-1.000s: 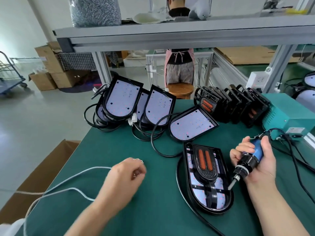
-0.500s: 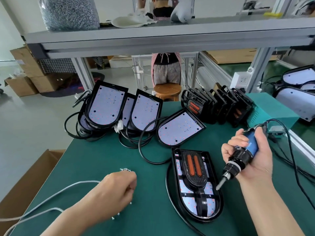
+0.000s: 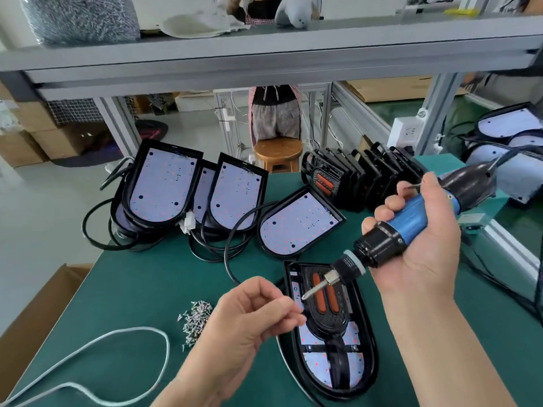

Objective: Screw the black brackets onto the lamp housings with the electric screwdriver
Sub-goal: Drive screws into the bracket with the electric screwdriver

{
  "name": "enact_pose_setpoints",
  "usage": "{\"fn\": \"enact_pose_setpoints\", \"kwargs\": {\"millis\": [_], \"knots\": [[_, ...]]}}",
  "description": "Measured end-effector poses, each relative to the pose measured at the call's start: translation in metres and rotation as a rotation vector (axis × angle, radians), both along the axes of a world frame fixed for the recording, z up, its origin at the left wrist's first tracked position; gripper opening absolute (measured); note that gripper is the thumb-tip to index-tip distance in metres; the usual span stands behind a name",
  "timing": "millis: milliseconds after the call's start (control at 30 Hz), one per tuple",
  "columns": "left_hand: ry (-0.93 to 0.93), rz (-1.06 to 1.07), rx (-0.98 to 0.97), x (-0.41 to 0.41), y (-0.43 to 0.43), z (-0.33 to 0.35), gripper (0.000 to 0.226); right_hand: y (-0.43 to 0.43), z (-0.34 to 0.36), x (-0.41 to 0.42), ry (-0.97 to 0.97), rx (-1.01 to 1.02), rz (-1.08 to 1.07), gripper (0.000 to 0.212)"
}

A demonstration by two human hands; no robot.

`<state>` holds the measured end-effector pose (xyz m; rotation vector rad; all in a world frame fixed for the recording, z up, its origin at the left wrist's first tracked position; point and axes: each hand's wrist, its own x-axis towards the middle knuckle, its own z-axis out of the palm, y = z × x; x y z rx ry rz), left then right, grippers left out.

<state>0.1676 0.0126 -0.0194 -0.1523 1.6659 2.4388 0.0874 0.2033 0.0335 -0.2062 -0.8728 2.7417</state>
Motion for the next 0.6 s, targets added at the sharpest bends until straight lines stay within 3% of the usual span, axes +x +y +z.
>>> {"fn": "enact_pose_setpoints", "kwargs": {"millis": [133,267,600], "knots": [[0.069,0.025,-0.092,0.0,0.003,0.004,0.018,-0.009,0.009,0.001,0.044,0.058,-0.046,0.023],[0.145,0.07,-0.178,0.002,0.008,0.006,0.012,-0.015,0.014,0.007,0.099,0.101,-0.057,0.022],[0.124,0.108,-0.015,0.011,0.009,0.003,0.021,-0.02,0.011,0.016,0.12,0.121,-0.072,0.018]]}}
